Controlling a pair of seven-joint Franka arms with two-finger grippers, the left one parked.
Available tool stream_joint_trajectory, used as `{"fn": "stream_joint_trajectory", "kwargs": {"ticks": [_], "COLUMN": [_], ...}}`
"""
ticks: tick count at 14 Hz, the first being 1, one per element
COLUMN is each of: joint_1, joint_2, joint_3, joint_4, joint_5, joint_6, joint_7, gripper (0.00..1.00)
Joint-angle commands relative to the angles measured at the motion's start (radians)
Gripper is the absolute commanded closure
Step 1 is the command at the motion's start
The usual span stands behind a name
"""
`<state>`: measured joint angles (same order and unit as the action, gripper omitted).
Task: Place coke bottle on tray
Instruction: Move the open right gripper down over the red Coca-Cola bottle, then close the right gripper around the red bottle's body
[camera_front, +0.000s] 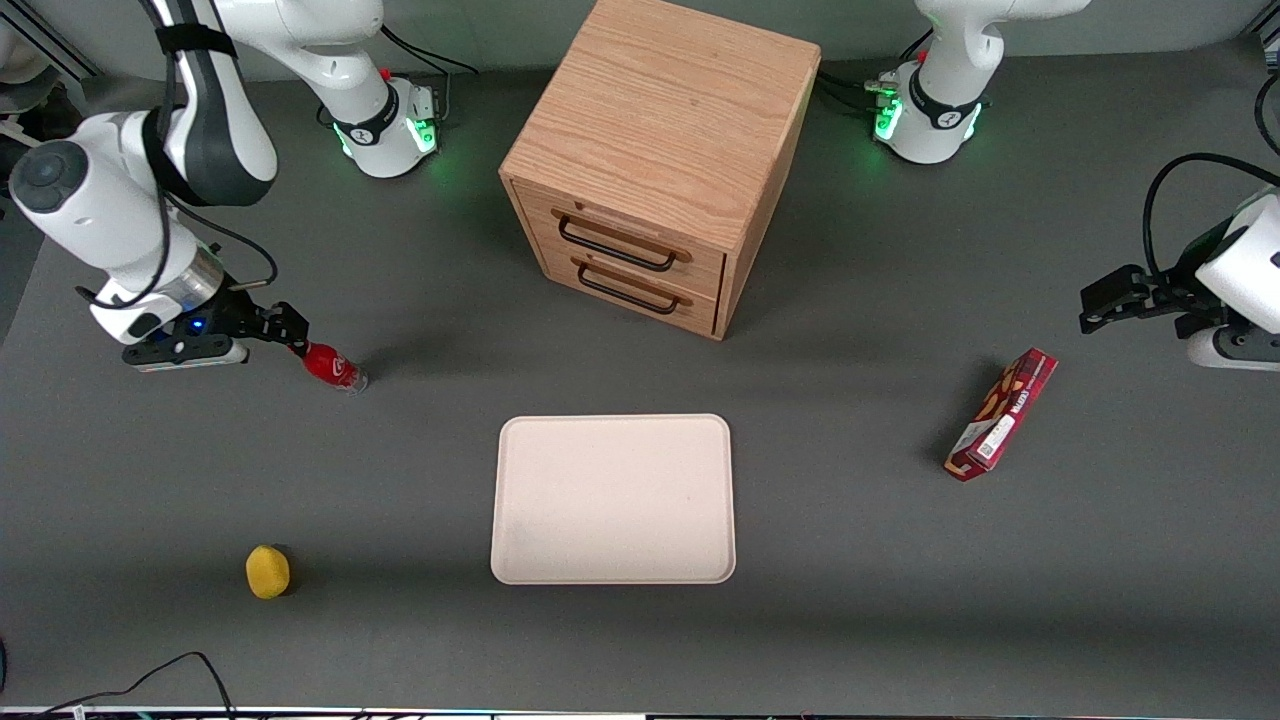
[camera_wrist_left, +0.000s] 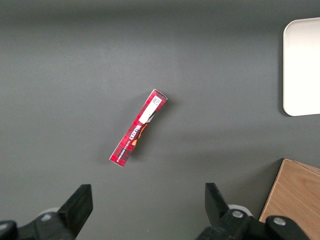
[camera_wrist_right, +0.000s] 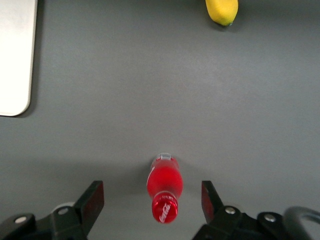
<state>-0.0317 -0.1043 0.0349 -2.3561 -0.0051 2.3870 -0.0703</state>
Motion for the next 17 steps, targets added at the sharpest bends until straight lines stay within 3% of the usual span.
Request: {"fn": "stream_joint_trajectory", "kwargs": {"ticks": [1, 7, 9, 11, 14, 17], "joint_1": [0.004, 0.003, 0.003, 0.001, 0.001, 0.003], "joint_2": [-0.037, -0.037, -0.038, -0.038, -0.038, -0.037], "joint_3": [-0.001, -0.001, -0.001, -0.001, -0.001, -0.001], "joint_4": [-0.112, -0.166, -0.193, -0.198, -0.198, -0.172], "joint_5": [0.014, 0.014, 0.016, 0.016, 0.014, 0.016], "joint_6": [0.110, 0.142, 0.176, 0.185, 0.181, 0.161], "joint_7": [-0.029, -0.036, -0.036, -0.036, -0.034, -0.026], "gripper": [0.25, 0.32, 0.39, 0.57, 0.99, 1.00]}}
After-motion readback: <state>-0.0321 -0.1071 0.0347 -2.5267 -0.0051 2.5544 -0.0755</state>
